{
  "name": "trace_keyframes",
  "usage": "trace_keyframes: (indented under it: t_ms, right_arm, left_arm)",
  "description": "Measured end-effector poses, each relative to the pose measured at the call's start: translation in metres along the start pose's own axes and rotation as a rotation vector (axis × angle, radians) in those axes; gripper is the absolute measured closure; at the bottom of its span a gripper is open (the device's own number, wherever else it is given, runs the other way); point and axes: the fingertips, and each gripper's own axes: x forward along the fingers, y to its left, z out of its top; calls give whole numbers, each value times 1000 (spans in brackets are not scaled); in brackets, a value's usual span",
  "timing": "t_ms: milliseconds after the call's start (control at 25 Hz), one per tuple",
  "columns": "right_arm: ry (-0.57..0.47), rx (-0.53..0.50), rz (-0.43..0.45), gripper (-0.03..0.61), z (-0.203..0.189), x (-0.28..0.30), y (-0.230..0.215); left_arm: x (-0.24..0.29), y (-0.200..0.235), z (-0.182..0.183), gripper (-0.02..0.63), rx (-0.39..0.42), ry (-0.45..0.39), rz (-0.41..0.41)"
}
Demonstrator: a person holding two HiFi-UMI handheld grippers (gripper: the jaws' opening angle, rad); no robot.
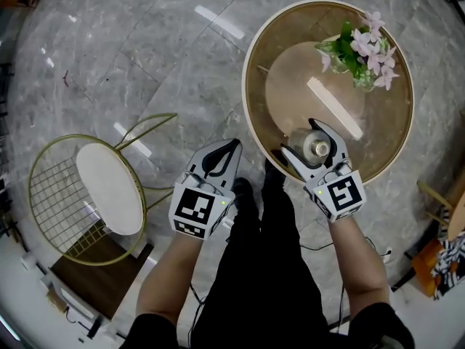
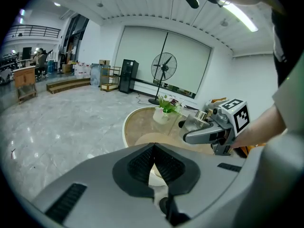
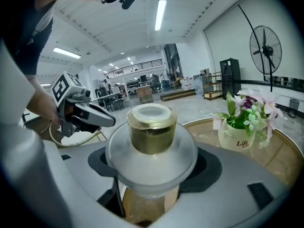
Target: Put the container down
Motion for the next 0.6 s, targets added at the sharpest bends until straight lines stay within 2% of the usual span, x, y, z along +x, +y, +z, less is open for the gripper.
trace_keyframes:
  t_ms: [200, 360, 600]
  right_arm:
    - [38, -38, -9, 233, -16, 23, -13]
    - [74, -55, -6, 233, -27, 64, -22]
    - [128, -136, 8, 233, -44, 102, -36]
  left_arm:
    - [18, 5, -11, 603, -11, 15, 1]
    - [31, 28, -19, 603, -20, 26, -2]
    - [52, 44, -28, 603, -40, 47, -5]
